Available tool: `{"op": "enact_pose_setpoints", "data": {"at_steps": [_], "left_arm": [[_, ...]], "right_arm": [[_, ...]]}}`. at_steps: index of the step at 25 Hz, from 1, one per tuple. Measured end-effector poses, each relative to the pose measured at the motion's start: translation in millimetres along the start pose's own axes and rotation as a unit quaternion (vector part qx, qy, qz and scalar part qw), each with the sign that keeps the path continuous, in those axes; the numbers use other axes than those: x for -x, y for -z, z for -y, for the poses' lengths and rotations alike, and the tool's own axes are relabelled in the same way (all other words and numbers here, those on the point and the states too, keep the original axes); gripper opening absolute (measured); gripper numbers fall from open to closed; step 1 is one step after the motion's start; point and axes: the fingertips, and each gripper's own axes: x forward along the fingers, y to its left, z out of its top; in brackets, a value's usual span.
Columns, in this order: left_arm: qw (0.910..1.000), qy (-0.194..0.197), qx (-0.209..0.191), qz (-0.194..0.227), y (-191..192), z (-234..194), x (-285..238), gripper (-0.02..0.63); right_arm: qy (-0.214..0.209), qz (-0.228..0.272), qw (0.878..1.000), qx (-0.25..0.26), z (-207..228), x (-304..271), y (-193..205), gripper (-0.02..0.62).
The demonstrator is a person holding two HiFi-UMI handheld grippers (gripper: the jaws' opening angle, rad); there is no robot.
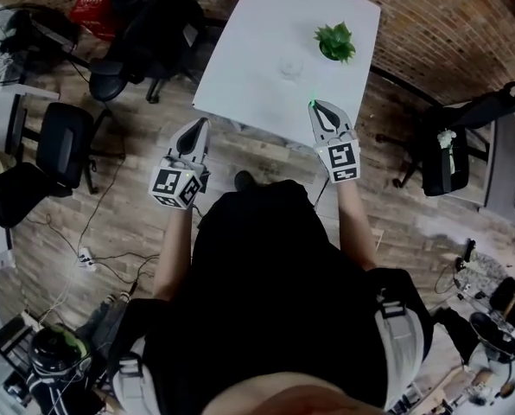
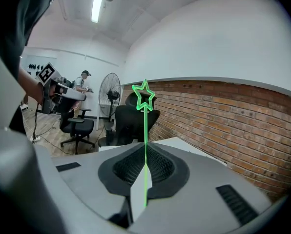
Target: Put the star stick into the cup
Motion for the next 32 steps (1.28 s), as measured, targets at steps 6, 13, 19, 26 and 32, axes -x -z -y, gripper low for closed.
{"op": "enact_pose_setpoints", "data": {"at_steps": [6, 13, 19, 26, 32], "left_arm": [[0.9999, 0.012, -0.007, 0.005, -11, -13, 4, 0.021], [0.9995, 0.028, -0.009, 0.009, -13, -10, -2, 0.021], [0.9998, 0.016, -0.009, 0.008, -11, -22, -4, 0.021], [1.0, 0.003, -0.004, 0.009, -7, -28, -20, 0.021], [0.9999, -0.01, 0.001, -0.008, -2, -33, -36, 0.021]], "right_arm": [[0.012, 0.007, 1.0, -0.009, -15, -13, -12, 0.006], [0.015, 0.008, 1.0, -0.014, -18, -16, -16, 0.006], [0.018, 0.014, 1.0, -0.015, -9, -26, -14, 0.006], [0.015, 0.024, 1.0, -0.008, 12, -44, -18, 0.006], [0.0, 0.018, 1.0, -0.018, 32, -62, -9, 0.006]]}}
